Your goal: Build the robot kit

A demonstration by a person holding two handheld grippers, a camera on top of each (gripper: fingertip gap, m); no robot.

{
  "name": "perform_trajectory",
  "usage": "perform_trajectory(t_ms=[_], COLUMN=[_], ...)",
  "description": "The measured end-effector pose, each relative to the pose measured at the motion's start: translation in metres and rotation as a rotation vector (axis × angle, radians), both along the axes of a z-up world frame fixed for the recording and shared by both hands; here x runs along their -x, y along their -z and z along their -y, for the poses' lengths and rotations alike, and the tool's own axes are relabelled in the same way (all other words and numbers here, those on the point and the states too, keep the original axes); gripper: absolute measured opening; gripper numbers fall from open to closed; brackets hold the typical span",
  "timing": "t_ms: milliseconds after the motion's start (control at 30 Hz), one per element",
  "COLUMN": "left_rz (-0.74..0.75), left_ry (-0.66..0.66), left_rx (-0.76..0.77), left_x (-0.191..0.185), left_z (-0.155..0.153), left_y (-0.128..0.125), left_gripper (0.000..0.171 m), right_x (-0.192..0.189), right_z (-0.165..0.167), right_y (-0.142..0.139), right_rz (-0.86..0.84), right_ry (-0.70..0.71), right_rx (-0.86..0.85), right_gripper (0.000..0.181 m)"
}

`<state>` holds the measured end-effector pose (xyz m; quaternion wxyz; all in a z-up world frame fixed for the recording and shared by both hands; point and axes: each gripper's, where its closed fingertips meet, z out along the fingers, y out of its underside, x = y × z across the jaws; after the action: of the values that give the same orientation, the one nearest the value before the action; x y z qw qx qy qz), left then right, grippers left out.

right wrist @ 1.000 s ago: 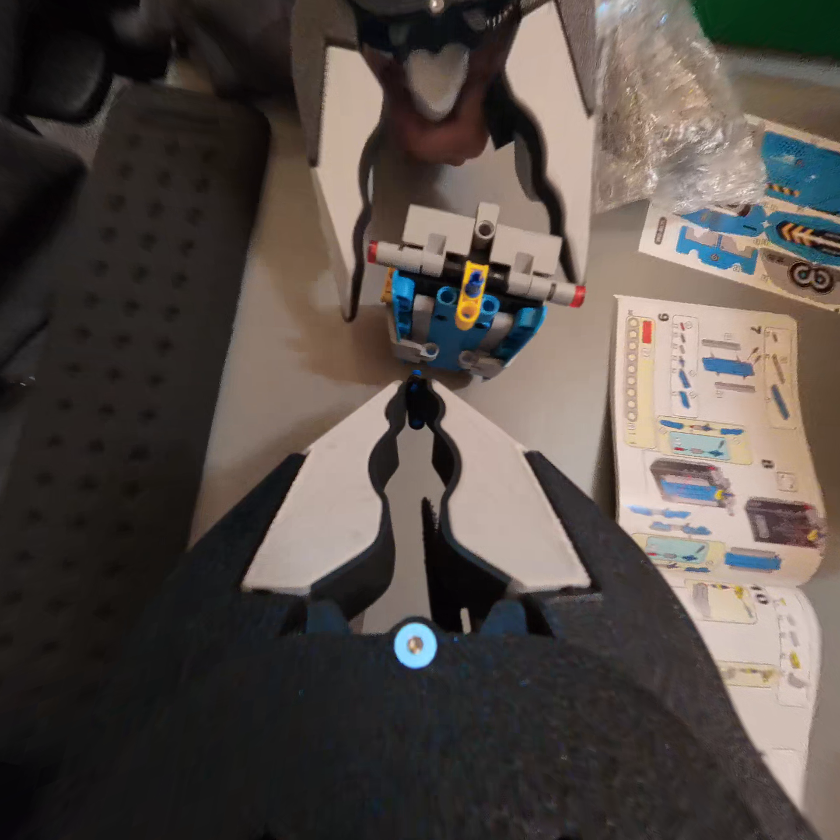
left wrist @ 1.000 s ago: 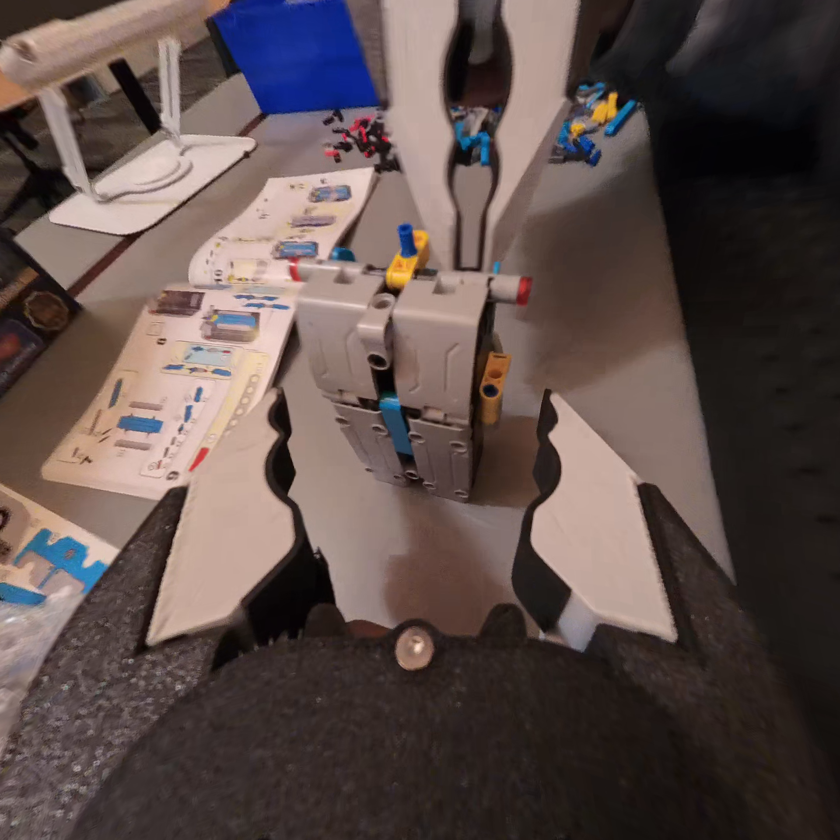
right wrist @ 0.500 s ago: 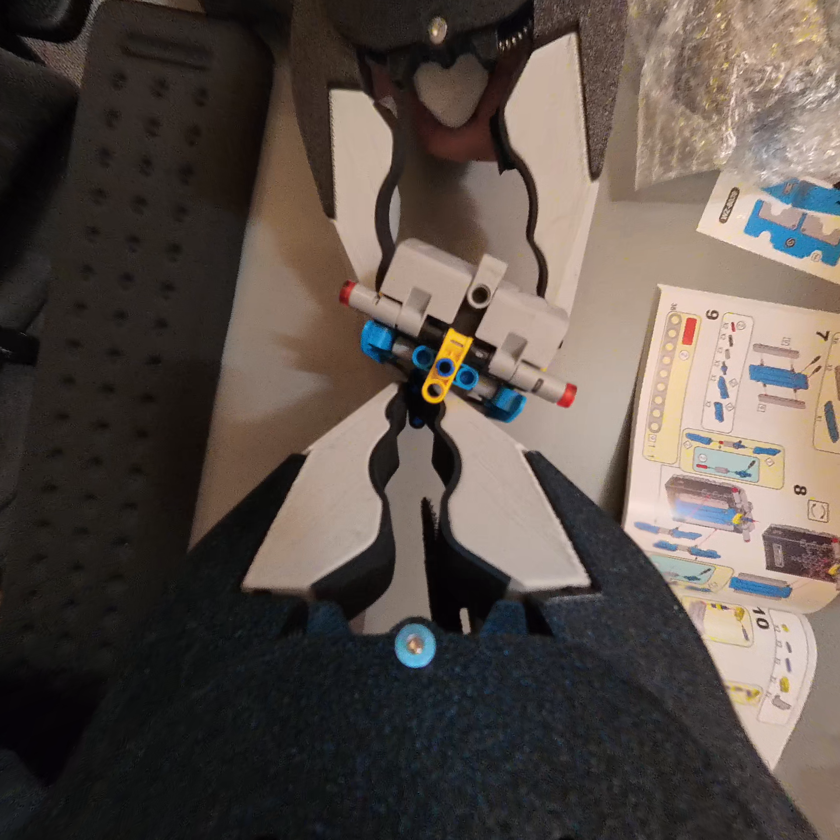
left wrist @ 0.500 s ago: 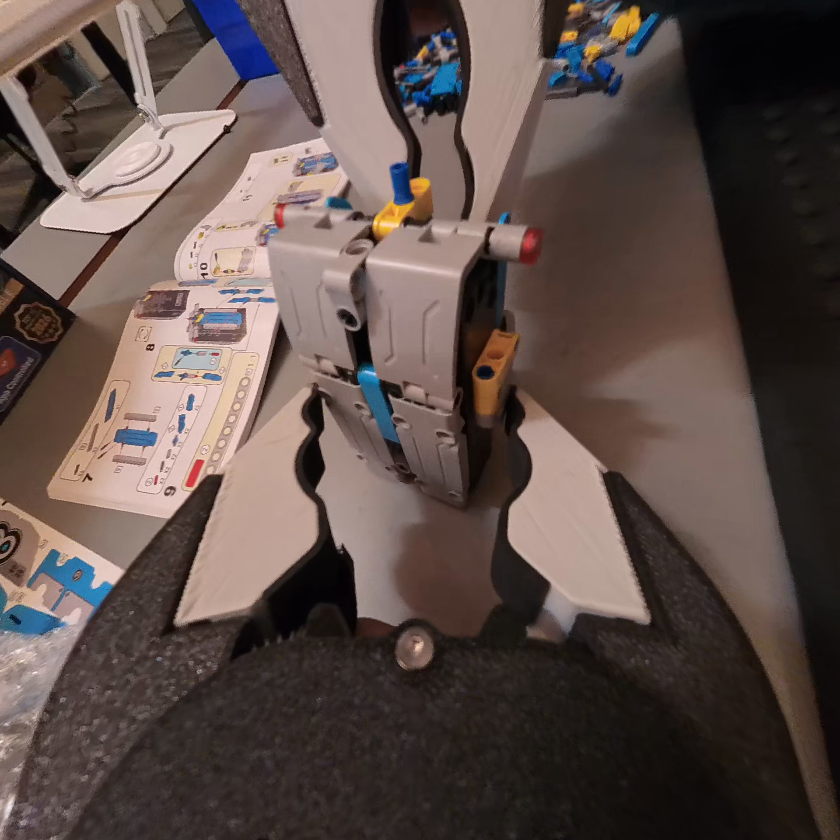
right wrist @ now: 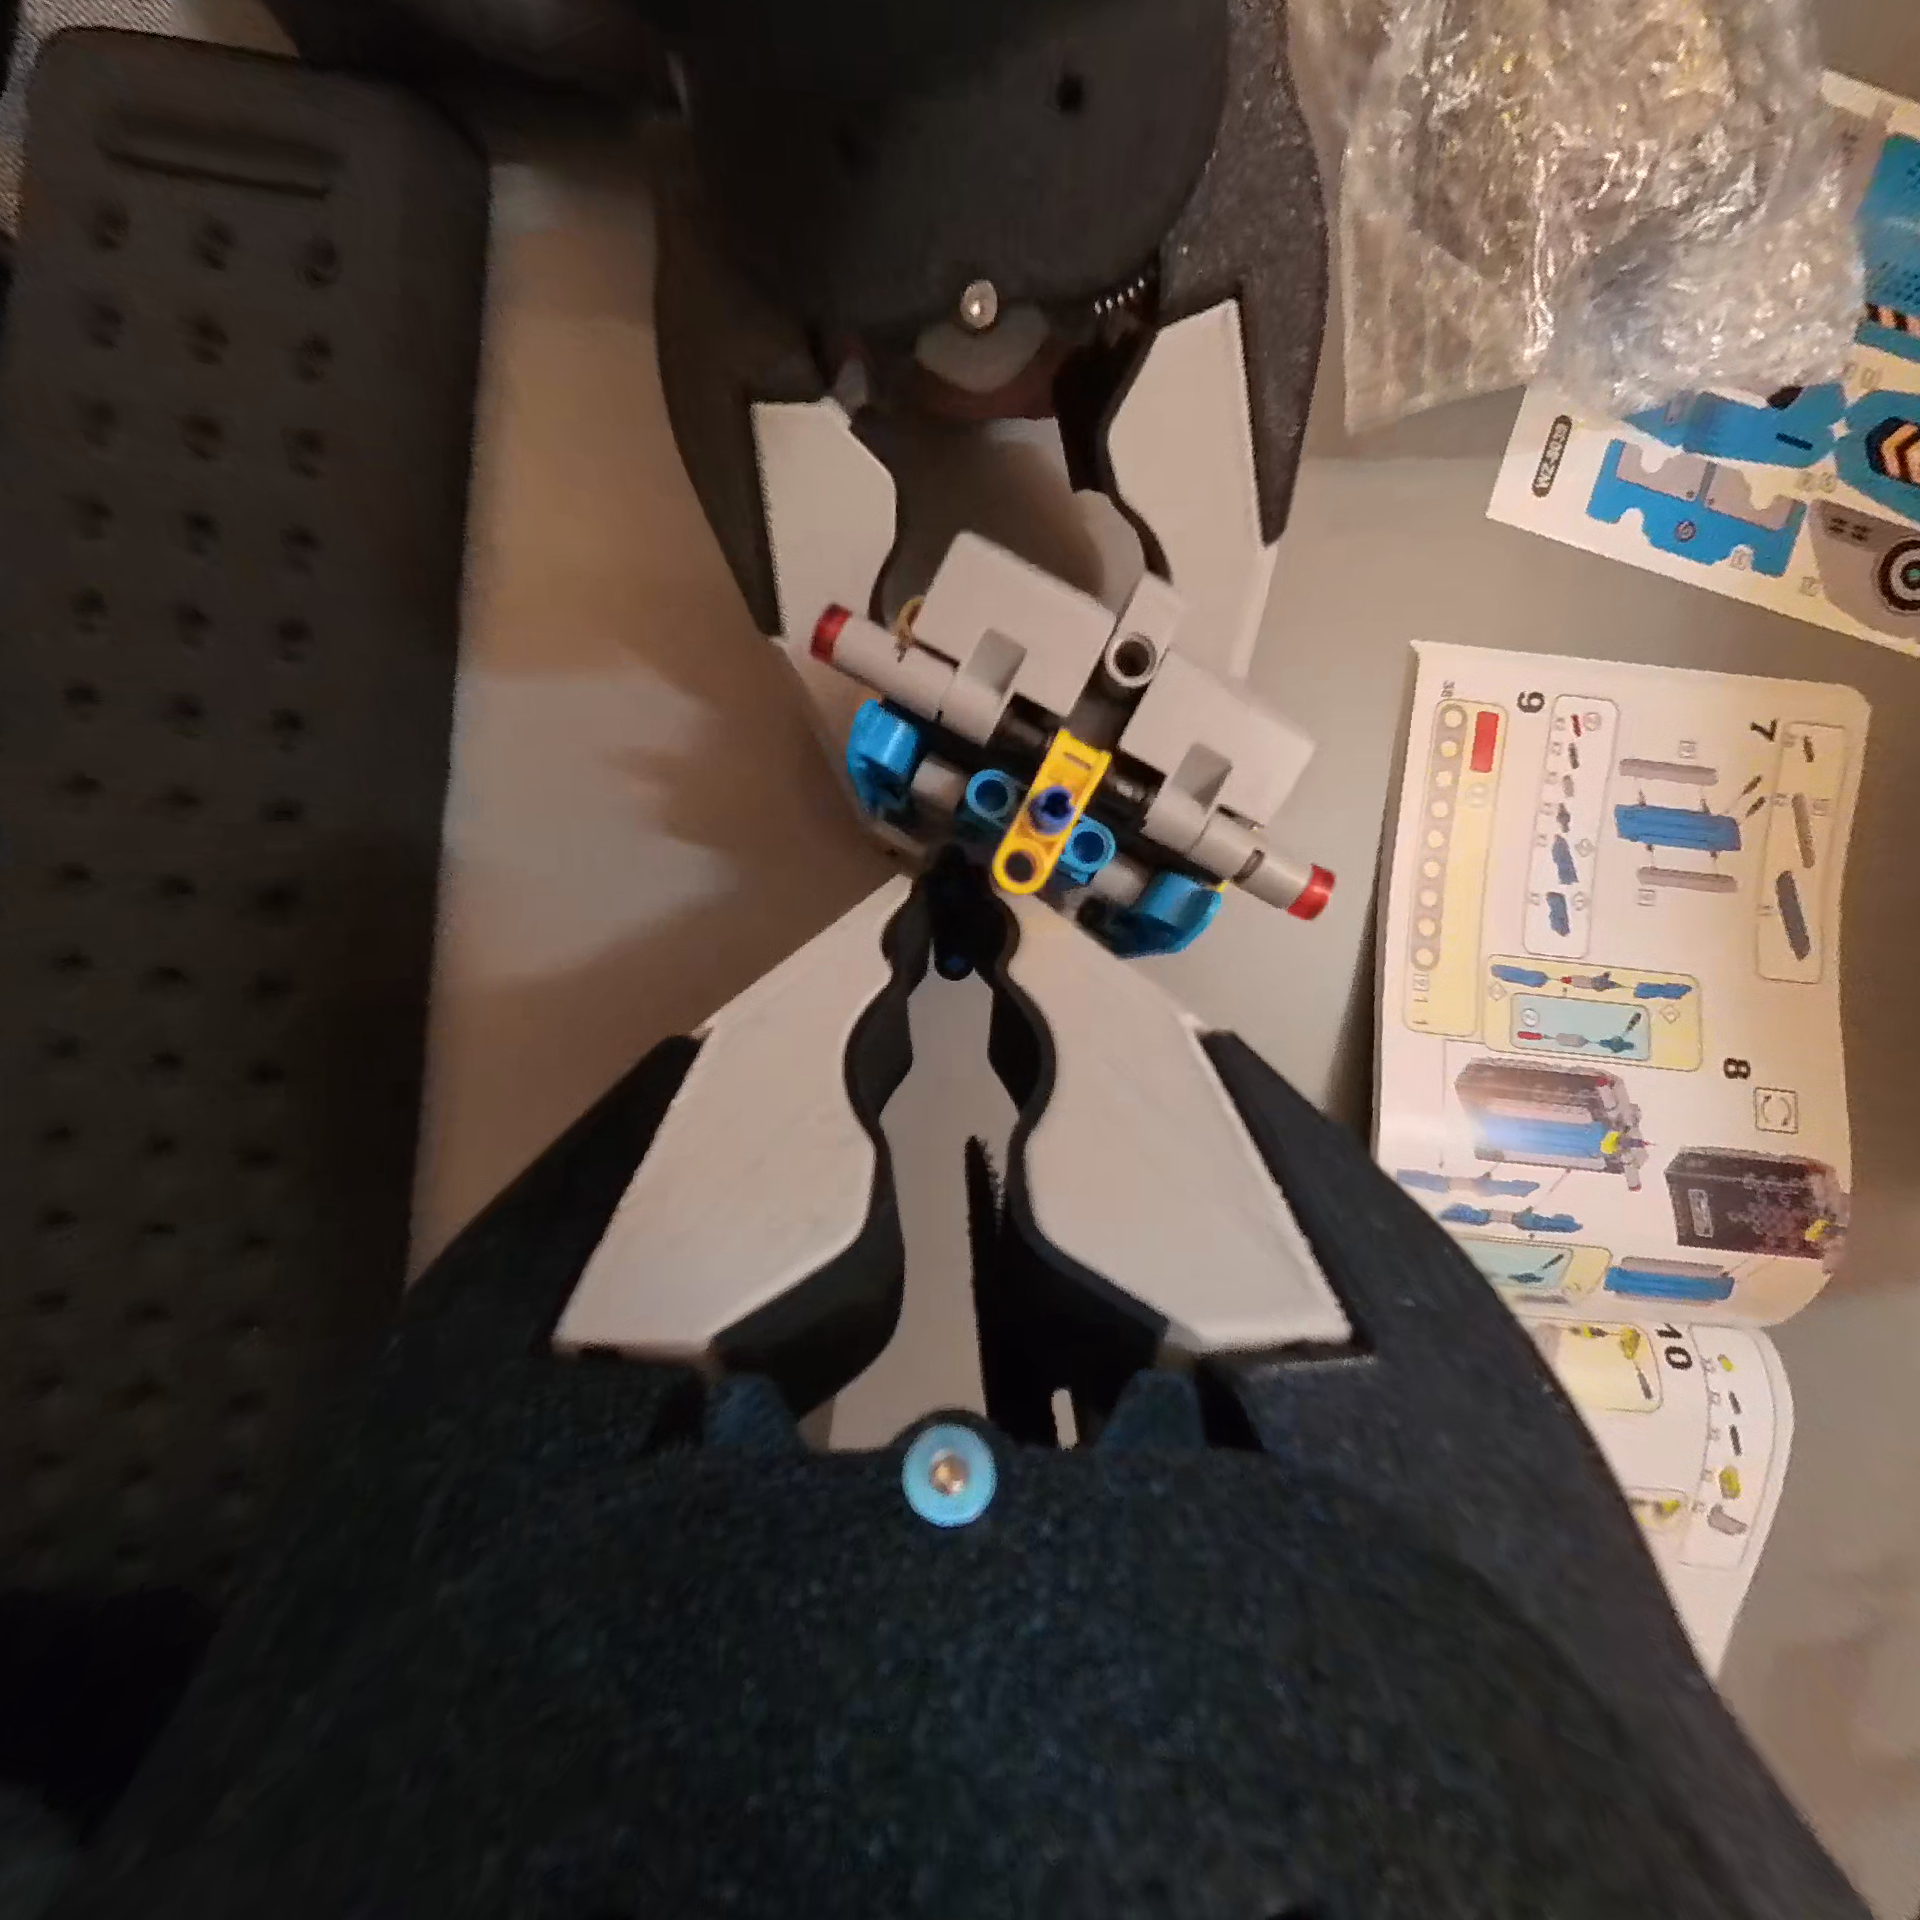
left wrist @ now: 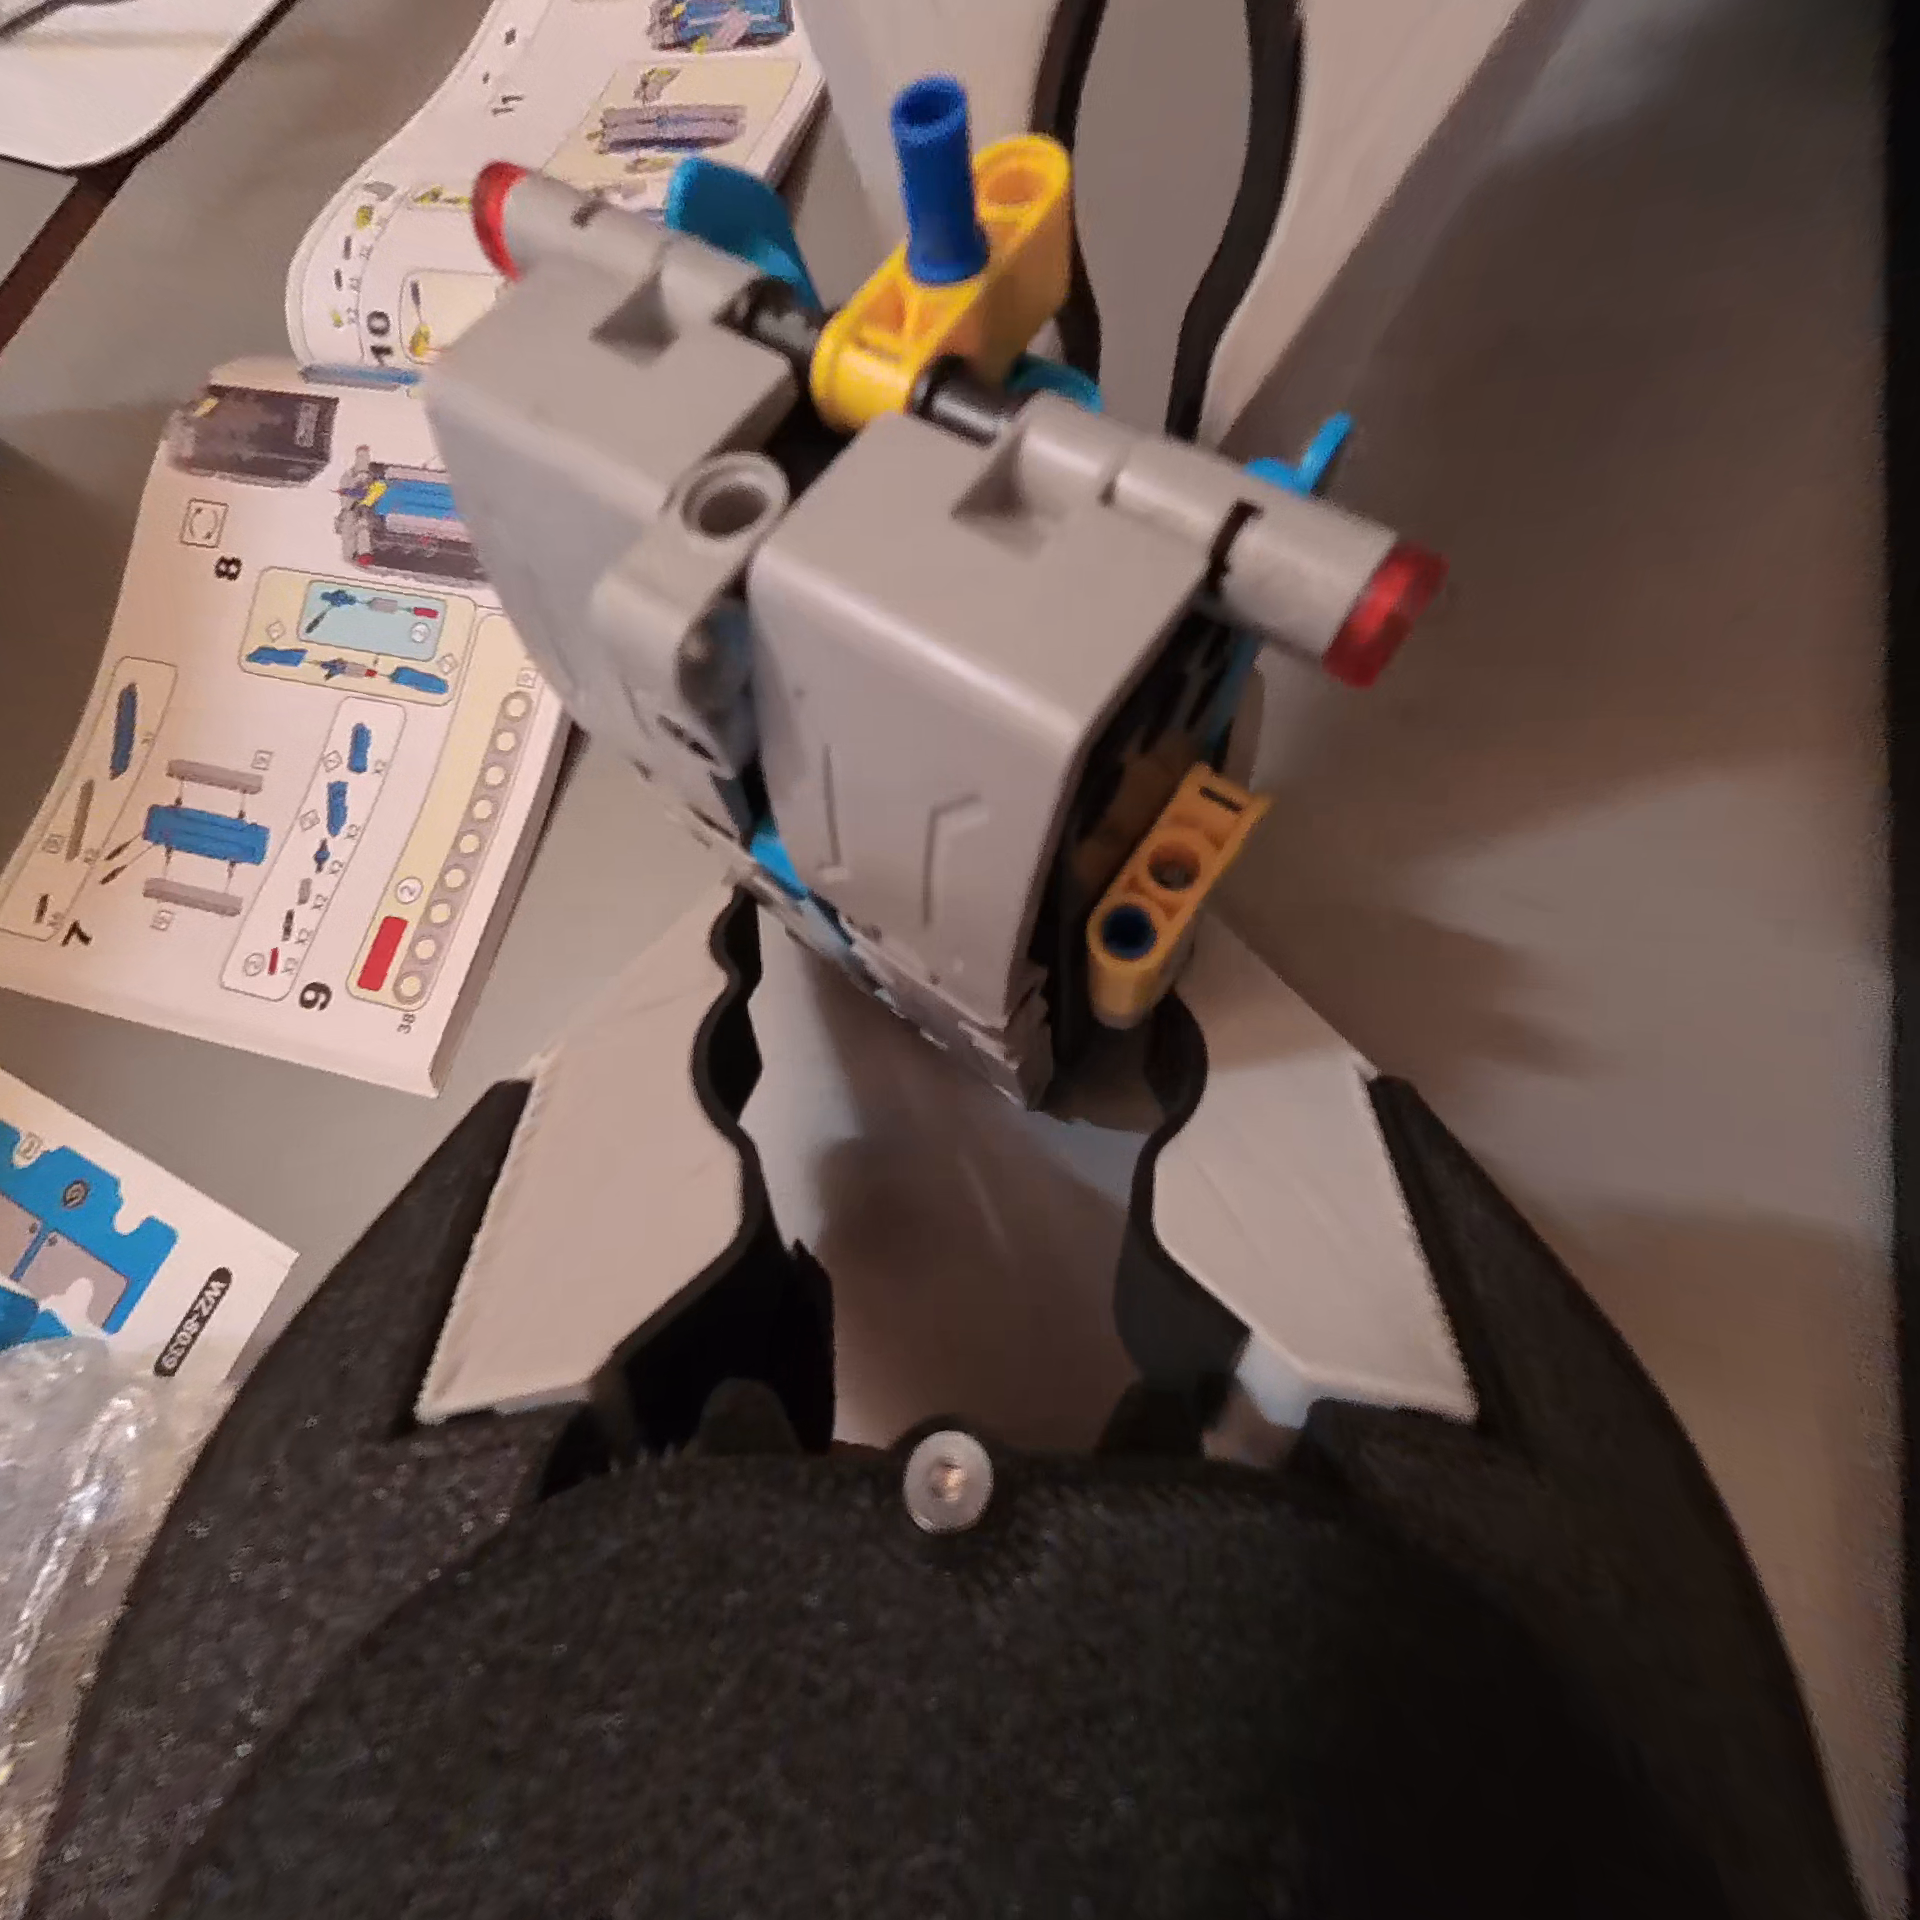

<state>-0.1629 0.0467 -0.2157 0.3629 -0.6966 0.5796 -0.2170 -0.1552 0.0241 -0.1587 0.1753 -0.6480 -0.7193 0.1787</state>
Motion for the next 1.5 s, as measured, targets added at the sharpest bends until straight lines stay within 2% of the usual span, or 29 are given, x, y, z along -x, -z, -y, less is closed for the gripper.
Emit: perform_trajectory(t_ms=[133, 300, 433, 567, 633, 767, 933, 1033, 1167, 1267, 1367, 1500], left_rz=[0.004, -0.008, -0.013, -0.011, -0.022, -0.099, -0.210, -0.206, -0.164, -0.162, -0.238, -0.451], left_ry=[-0.043, -0.054, -0.086, -0.160, -0.179, -0.212, -0.222, -0.220, -0.202, -0.169, -0.137, -0.130], left_rx=[0.007, -0.005, 0.004, 0.005, -0.042, -0.185, -0.300, -0.257, -0.111, 0.007, 0.114, 0.087], left_x=[0.001, 0.002, 0.003, 0.009, 0.011, 0.015, 0.016, 0.019, 0.022, 0.021, 0.026, 0.046], left_z=[-0.007, -0.008, -0.012, -0.018, -0.021, -0.026, -0.027, -0.024, -0.009, 0.007, 0.021, 0.020], left_y=[0.000, 0.001, 0.003, 0.002, 0.000, -0.005, -0.010, -0.011, -0.017, -0.017, -0.010, -0.009], left_gripper=[0.073, 0.073, 0.073, 0.073, 0.073, 0.073, 0.073, 0.072, 0.072, 0.072, 0.071, 0.071], right_x=[0.000, 0.004, 0.007, 0.008, 0.007, 0.007, 0.009, 0.013, 0.017, 0.016, 0.008, -0.011], right_z=[0.021, 0.034, 0.034, 0.026, 0.024, 0.023, 0.024, 0.025, 0.035, 0.043, 0.051, 0.049], right_y=[-0.001, -0.002, 0.003, 0.003, 0.007, 0.013, 0.019, 0.014, -0.002, -0.011, -0.017, -0.011], right_rz=[-0.006, -0.025, -0.020, -0.022, -0.046, -0.207, -0.350, -0.404, -0.516, -0.551, -0.563, -0.542], right_ry=[-0.033, -0.046, -0.025, 0.015, 0.043, 0.104, 0.187, 0.219, 0.240, 0.236, 0.206, 0.228], right_rx=[0.146, 0.178, 0.140, -0.041, -0.101, -0.145, -0.086, -0.024, 0.132, 0.188, 0.190, 0.168], right_gripper=[0.007, 0.007, 0.007, 0.007, 0.007, 0.007, 0.007, 0.007, 0.007, 0.007, 0.007, 0.007])
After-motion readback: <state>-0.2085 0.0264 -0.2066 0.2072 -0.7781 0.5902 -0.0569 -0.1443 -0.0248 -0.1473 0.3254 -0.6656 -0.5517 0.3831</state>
